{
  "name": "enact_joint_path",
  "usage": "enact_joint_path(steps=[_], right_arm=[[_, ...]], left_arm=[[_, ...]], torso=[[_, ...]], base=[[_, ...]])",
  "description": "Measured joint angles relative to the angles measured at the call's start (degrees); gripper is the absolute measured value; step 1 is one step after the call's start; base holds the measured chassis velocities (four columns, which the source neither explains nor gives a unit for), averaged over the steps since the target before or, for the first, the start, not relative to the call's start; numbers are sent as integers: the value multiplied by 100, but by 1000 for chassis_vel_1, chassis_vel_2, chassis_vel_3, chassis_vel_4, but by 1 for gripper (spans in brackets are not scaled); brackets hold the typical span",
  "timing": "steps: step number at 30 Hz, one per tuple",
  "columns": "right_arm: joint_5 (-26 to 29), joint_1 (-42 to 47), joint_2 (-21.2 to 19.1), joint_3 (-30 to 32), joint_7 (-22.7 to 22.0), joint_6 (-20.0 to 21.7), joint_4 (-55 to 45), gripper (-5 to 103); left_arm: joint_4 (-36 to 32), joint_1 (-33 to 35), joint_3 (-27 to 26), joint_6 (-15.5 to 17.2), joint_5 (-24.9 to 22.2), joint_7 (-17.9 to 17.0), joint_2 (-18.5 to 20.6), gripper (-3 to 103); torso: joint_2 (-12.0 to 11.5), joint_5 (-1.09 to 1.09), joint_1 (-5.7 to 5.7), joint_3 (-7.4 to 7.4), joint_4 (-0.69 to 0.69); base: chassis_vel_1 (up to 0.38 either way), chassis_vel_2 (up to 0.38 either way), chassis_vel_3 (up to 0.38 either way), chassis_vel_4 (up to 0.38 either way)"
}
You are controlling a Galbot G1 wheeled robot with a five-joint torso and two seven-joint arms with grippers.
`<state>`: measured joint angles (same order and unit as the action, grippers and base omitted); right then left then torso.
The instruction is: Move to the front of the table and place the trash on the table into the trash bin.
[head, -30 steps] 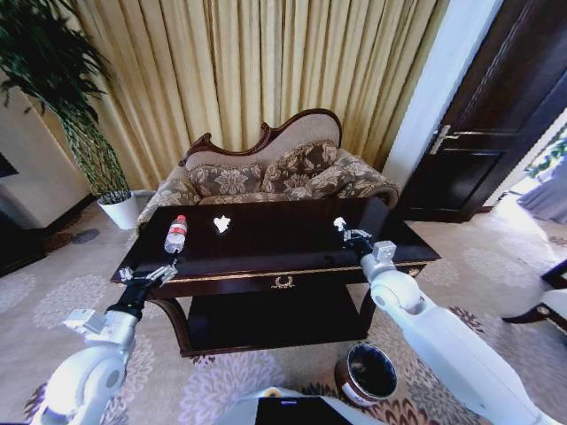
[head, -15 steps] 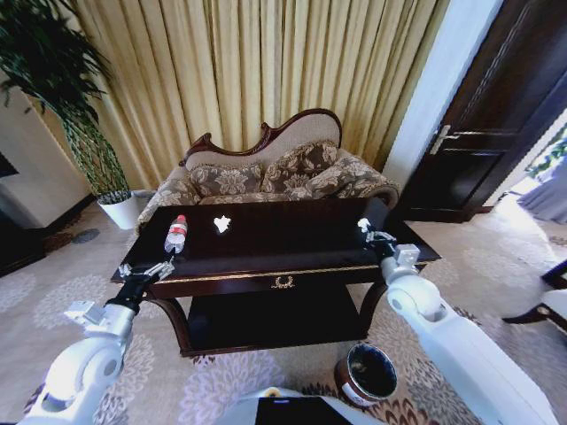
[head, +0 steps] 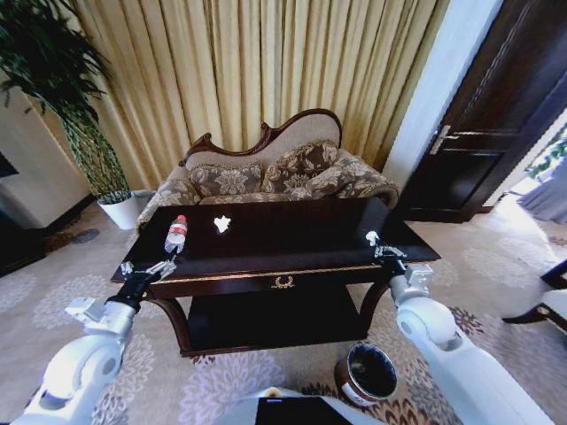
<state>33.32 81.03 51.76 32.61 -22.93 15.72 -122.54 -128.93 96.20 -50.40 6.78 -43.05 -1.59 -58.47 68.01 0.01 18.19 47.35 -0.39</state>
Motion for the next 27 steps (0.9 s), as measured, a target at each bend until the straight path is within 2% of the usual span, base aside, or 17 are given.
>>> enact_joint_path(steps=[27], right_arm=[[-61,85,108,-117,19,-52,-101,0]], left_arm=[[-105,112,-16,-28,85,15,-78,100]], torso=[[0,0,1,0,-1]], base=[[38,-37,-34,40]])
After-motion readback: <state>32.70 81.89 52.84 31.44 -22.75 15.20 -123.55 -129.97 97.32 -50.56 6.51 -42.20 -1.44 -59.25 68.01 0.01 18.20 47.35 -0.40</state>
